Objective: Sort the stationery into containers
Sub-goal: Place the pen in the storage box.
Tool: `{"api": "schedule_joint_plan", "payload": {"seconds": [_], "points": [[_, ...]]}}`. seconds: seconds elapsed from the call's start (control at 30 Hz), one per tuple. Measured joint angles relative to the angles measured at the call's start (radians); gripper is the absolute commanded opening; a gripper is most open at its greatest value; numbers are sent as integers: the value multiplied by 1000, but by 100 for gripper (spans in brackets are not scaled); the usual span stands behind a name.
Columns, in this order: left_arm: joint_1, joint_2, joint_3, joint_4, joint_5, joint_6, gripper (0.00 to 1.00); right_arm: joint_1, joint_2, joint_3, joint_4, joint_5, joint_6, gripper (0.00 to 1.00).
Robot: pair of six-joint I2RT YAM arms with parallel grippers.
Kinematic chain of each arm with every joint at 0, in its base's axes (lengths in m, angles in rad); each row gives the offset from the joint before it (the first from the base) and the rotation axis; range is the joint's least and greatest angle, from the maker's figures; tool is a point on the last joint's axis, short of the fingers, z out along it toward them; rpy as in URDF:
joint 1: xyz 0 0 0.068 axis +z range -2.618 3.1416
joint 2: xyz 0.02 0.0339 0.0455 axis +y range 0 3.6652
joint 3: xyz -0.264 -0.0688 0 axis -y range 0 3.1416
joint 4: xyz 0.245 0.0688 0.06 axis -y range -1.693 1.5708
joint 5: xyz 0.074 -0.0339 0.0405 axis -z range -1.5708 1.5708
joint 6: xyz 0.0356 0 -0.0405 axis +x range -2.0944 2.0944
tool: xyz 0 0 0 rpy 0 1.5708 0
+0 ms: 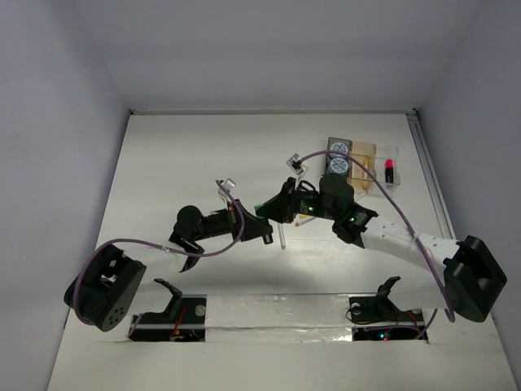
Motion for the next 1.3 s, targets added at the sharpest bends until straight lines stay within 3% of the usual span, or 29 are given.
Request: {"api": "schedule_joint_plan", "payload": {"seconds": [0.03, 0.13, 0.17, 0.33, 0.57, 0.83, 1.03, 1.17, 1.3], "points": [[0, 0, 0, 0, 0, 0, 0, -1, 0, 0, 0, 1, 0, 0], [0, 0, 0, 1, -2, 0, 26, -1, -2, 0, -1, 14, 1, 0], [0, 0, 0, 1, -4, -1, 39, -2, -6, 0, -1, 22, 0, 0], [0, -5, 0, -3, -10, -1, 77, -21, -39, -13, 0, 63, 6, 0], [0, -86, -8, -4, -27, 26, 95, -71, -51, -14, 11, 108, 44, 0], [-7, -263, -57, -14, -80, 121, 98, -216, -69, -13, -37, 166, 39, 0], [-16, -377, -109, -68, -156, 181, 94, -528, -151, -6, -157, 260, 22, 0], [-16, -455, -154, -190, -216, 218, 94, -699, -128, 44, -255, 419, -8, 0], [-16, -578, -158, -360, -289, 270, 94, -793, -42, 114, -319, 570, -52, 0]]}}
